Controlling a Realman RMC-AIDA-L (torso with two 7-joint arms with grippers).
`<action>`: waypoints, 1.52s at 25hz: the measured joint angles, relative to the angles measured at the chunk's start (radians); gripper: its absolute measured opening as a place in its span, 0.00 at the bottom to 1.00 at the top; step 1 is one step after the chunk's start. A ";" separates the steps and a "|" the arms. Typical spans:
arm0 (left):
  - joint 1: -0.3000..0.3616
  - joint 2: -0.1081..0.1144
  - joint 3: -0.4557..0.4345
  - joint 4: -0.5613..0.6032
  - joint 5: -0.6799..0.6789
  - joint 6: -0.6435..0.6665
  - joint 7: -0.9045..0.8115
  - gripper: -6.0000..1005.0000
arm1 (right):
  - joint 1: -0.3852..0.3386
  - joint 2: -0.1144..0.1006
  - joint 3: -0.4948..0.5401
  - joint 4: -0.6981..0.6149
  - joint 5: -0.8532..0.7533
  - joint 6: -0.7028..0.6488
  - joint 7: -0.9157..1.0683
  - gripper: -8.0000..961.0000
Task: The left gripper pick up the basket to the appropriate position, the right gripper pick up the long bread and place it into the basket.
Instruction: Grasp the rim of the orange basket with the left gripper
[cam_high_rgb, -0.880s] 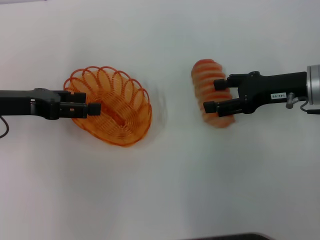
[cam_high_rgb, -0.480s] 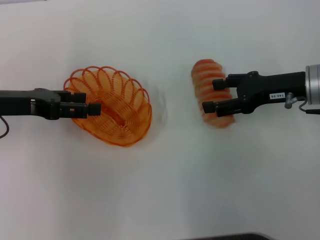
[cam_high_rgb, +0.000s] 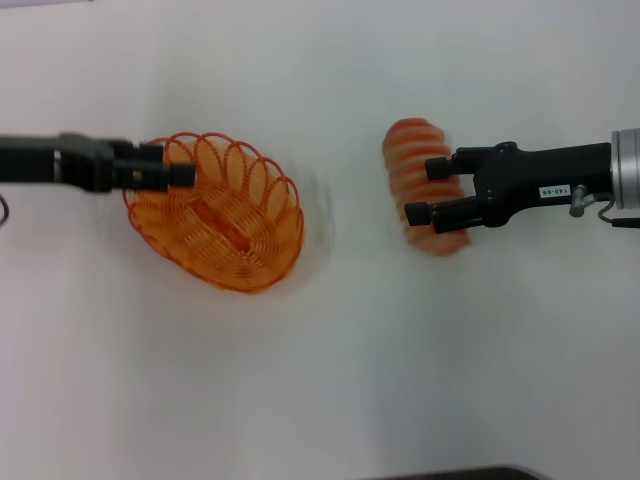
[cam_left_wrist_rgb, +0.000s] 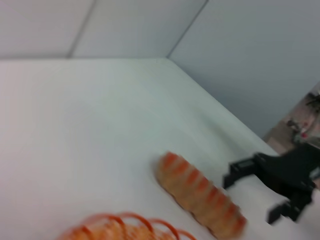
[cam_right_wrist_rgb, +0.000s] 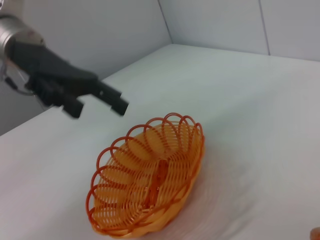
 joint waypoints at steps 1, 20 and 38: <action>-0.013 0.004 0.001 0.007 0.001 -0.014 -0.008 0.87 | 0.000 0.000 0.000 0.000 0.000 0.000 0.000 0.93; -0.243 0.035 0.340 0.103 0.306 -0.266 -0.442 0.87 | -0.001 0.003 0.004 0.001 0.005 -0.005 -0.011 0.91; -0.277 -0.059 0.409 0.015 0.512 -0.399 -0.528 0.81 | 0.000 0.009 0.000 0.002 0.004 -0.010 -0.012 0.90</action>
